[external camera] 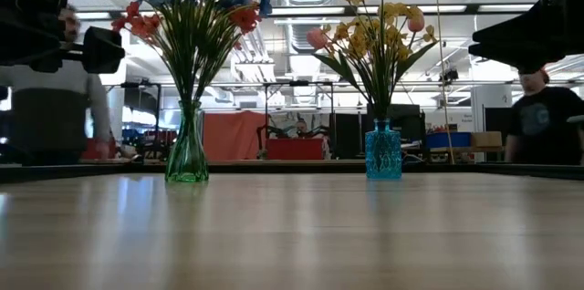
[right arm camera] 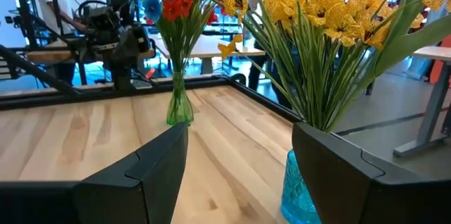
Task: Sort flowers into vase by color
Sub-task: Return to Home Position
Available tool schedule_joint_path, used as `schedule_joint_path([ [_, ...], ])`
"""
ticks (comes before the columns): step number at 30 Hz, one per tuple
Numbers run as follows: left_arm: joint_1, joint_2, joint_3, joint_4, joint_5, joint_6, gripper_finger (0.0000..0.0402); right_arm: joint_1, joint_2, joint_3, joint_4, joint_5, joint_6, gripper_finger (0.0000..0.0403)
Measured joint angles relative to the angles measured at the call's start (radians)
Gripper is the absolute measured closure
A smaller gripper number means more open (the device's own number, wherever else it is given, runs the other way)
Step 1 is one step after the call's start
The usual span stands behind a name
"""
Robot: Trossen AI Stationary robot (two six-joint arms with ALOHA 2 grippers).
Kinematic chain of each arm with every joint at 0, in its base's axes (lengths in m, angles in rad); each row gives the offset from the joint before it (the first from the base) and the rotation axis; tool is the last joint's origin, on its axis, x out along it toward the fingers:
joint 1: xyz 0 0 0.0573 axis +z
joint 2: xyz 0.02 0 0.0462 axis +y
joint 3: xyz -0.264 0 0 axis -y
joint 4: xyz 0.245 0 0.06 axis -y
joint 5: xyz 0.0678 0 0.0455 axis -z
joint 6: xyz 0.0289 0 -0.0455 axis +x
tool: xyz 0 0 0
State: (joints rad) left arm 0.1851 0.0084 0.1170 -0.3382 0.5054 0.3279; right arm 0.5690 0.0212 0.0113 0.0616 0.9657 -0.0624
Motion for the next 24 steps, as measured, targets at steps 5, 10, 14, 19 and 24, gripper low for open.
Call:
schedule_joint_path([
  [5,0.000,0.000,0.003,0.005,0.000,0.000,0.0073,0.000,0.000,0.000,0.000,0.000,0.000,0.0156],
  [10,0.000,0.000,0.003,0.005,0.000,0.000,0.0073,0.000,0.000,0.000,-0.001,0.000,0.002,0.0156],
  [14,0.000,0.000,0.003,0.006,0.000,0.000,0.0073,0.025,-0.011,0.000,0.007,-0.001,0.062,0.0156],
  [19,0.000,0.000,0.003,0.006,0.000,0.000,0.0073,0.011,0.000,0.000,0.012,0.004,0.138,0.0156],
  [24,0.000,0.000,0.003,0.008,0.001,0.000,0.0073,0.004,0.027,0.000,-0.023,0.061,0.211,0.0156],
])
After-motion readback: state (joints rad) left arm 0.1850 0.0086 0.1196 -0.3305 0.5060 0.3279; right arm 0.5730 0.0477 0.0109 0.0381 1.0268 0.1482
